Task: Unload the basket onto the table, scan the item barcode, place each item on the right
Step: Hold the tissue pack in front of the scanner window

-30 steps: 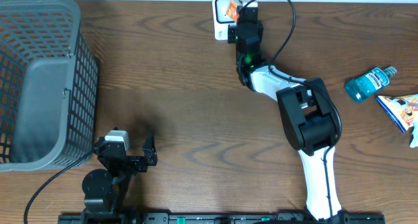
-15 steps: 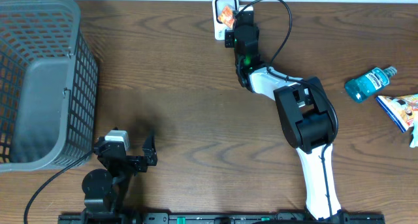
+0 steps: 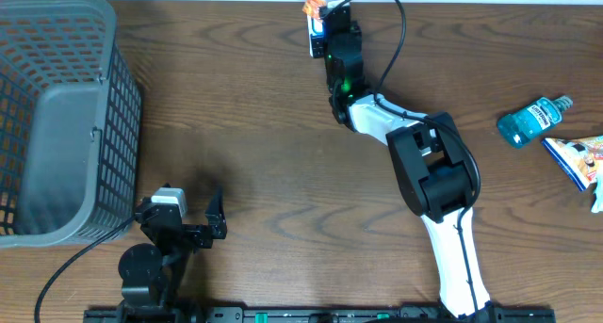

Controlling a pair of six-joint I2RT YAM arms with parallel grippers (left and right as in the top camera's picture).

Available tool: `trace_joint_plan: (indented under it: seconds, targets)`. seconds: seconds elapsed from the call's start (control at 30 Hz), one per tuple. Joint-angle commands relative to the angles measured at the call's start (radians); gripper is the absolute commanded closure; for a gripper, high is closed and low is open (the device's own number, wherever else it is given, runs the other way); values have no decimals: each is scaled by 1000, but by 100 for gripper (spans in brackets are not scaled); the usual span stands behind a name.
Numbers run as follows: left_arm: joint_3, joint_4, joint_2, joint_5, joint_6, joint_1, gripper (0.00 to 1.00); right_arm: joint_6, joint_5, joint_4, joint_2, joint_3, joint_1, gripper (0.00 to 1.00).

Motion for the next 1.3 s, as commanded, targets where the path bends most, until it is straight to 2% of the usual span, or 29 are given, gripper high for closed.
trace_joint_plan:
  seconds: [0.0, 0.4, 0.6, 0.73, 0.87, 1.27]
  targets:
    - [12, 1, -4, 6, 5, -3, 2, -51, 27, 6, 17, 19, -1, 99]
    - [12, 1, -4, 6, 5, -3, 2, 10, 27, 15, 102, 20, -21, 98]
    - [12, 1, -4, 6, 5, -3, 2, 127, 22, 3, 101, 38, -22, 99]
    - [12, 1, -4, 6, 5, -3, 2, 128, 16, -54, 61, 40, -18, 99]
    - [12, 1, -4, 6, 5, -3, 2, 116, 16, -163, -21, 40, -11, 99]
    - [12, 1, -4, 6, 5, -3, 2, 152, 16, -670, -279, 40, -6, 99]
